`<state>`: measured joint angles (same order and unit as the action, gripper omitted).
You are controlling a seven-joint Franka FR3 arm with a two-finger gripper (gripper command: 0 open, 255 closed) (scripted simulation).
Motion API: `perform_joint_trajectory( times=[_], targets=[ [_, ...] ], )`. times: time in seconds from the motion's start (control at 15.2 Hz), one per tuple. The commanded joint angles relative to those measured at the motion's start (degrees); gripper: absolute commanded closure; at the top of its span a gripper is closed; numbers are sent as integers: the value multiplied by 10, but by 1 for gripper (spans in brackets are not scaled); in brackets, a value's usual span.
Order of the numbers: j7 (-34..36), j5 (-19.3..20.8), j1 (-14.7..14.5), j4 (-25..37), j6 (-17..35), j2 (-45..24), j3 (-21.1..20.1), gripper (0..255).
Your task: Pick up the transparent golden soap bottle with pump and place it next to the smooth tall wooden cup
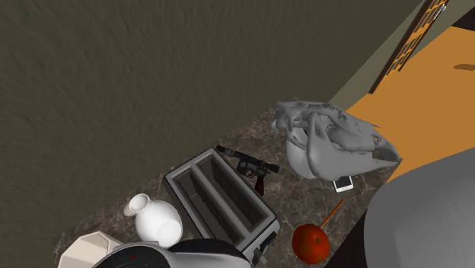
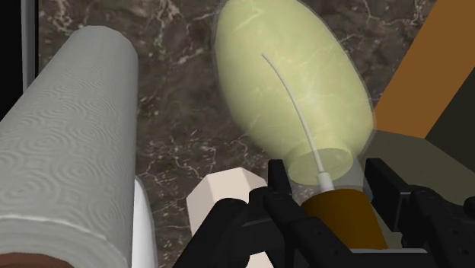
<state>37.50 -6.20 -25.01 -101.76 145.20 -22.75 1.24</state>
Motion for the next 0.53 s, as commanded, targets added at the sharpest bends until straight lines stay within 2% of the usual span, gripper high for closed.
perform_joint_trajectory(
  times=[0.0,0.07,0.4,0.46],
  targets=[
    [0,0,-1,-1,-2,-3,-1,255],
    [0,-1,-1,-5,-1,0,-1,0],
    [0,0,-1,-1,-2,-3,-1,0],
    [1,1,-1,-6,-13,13,0,0]
  ],
)
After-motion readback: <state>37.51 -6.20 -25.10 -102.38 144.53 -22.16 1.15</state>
